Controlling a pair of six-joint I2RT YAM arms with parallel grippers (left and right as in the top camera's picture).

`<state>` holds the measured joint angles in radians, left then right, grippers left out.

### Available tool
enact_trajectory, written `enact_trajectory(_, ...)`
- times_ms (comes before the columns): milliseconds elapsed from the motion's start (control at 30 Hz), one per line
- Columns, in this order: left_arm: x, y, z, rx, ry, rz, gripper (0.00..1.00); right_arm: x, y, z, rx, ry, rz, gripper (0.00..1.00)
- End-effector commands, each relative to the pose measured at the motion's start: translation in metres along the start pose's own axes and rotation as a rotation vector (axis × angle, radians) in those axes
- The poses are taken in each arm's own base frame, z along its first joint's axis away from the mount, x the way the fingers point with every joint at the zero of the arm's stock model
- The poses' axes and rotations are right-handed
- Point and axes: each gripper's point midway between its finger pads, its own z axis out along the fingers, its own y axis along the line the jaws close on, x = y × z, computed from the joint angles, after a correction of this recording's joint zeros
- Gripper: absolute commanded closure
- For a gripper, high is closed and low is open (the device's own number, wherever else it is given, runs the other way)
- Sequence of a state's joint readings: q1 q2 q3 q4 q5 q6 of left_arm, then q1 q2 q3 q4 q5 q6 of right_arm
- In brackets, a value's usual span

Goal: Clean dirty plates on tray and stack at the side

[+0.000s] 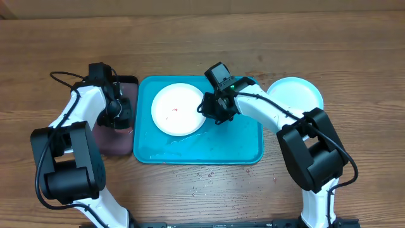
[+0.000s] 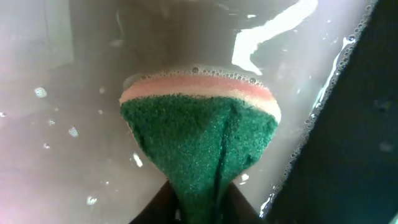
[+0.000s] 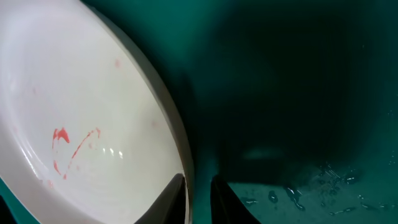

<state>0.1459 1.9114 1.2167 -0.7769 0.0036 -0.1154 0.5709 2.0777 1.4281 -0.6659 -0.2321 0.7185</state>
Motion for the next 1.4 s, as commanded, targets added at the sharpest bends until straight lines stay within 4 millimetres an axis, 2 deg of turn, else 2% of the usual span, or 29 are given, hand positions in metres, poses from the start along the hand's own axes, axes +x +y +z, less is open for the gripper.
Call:
enact_trajectory(0, -0.001, 0.000, -0.006, 0.000, -0.020, -0.010, 0.86, 0.004, -0.001, 0.006, 0.004, 0.013, 0.013, 0.84)
enact_trajectory(33, -0.001, 0.000, -0.007, 0.000, -0.020, -0.010, 0.91, 0.004, -0.001, 0.006, 0.004, 0.013, 0.013, 0.85)
enact_trajectory(100, 0.000, 0.000, -0.007, 0.000, -0.019, -0.010, 0.96, 0.004, -0.001, 0.006, 0.004, 0.013, 0.013, 0.86)
enact_trajectory(200, -0.001, 0.000, -0.007, 0.000, -0.020, -0.010, 0.96, 0.004, -0.001, 0.006, 0.004, 0.013, 0.013, 0.94)
enact_trajectory(400, -0.003, -0.001, -0.010, 0.000, -0.027, -0.010, 0.96, 0.004, -0.001, 0.006, 0.003, 0.011, 0.012, 0.96)
enact_trajectory(533, -0.012, -0.002, -0.024, 0.007, -0.068, -0.010, 0.96, 0.001, 0.002, 0.006, -0.010, -0.001, 0.006, 0.96)
enact_trajectory(600, -0.017, -0.004, -0.035, 0.024, -0.107, -0.010, 0.96, -0.005, 0.007, 0.006, -0.026, -0.027, -0.010, 0.96)
enact_trajectory(733, -0.026, -0.002, -0.061, 0.052, -0.187, -0.009, 0.96, -0.010, 0.003, 0.006, -0.003, -0.056, -0.013, 0.96)
enact_trajectory(967, -0.029, 0.003, -0.101, 0.142, -0.298, -0.039, 0.96, -0.008, 0.004, 0.007, 0.000, -0.052, -0.016, 0.96)
enact_trajectory(1067, -0.025, 0.008, -0.109, 0.168, -0.344, -0.055, 0.96, -0.008, 0.004, 0.007, -0.001, -0.052, -0.017, 0.96)
enact_trajectory(1167, -0.018, 0.013, -0.110, 0.176, -0.387, -0.068, 0.95, -0.010, 0.007, 0.006, -0.010, -0.062, -0.021, 0.87)
enact_trajectory(1367, -0.008, 0.010, -0.108, 0.257, -0.464, -0.057, 0.96, -0.013, 0.009, 0.006, -0.020, -0.073, -0.025, 0.85)
